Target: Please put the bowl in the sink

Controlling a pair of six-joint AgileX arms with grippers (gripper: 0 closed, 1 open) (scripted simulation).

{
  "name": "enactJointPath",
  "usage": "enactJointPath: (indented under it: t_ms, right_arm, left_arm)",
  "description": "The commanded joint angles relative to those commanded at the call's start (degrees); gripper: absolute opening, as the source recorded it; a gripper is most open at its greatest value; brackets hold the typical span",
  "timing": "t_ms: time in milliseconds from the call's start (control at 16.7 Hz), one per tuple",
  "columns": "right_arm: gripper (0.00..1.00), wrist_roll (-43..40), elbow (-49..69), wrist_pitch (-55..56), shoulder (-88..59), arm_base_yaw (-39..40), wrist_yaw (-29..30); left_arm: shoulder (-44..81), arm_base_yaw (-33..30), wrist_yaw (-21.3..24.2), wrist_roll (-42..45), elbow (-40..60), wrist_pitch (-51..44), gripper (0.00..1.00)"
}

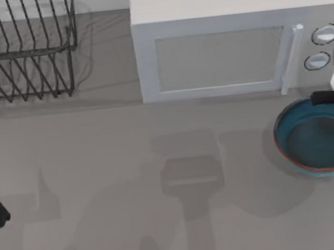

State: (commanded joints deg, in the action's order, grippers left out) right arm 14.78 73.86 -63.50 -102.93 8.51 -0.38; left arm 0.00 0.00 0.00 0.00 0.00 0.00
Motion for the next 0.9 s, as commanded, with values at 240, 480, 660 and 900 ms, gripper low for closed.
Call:
enactJointPath:
  t_ms: [240,480,660,900]
  right_arm:
    - [0.00,-1.17,7.86,-12.41,1.89,1.92,0.97]
    - [0.00,-1.16,16.00,-17.18,2.35,4.12,0.75]
    - [0.00,-0.89,18.07,-17.09,1.67,4.66,0.43]
    - [0.00,-0.82,17.91,-17.03,1.80,4.37,0.41]
  left_arm:
    - [0.00,0.00,0.00,0.00,0.00,0.00,1.00]
    - [0.00,0.00,0.00,0.00,0.00,0.00,1.00]
    - [0.00,0.00,0.00,0.00,0.00,0.00,1.00]
    - [0.00,0.00,0.00,0.00,0.00,0.00,1.00]
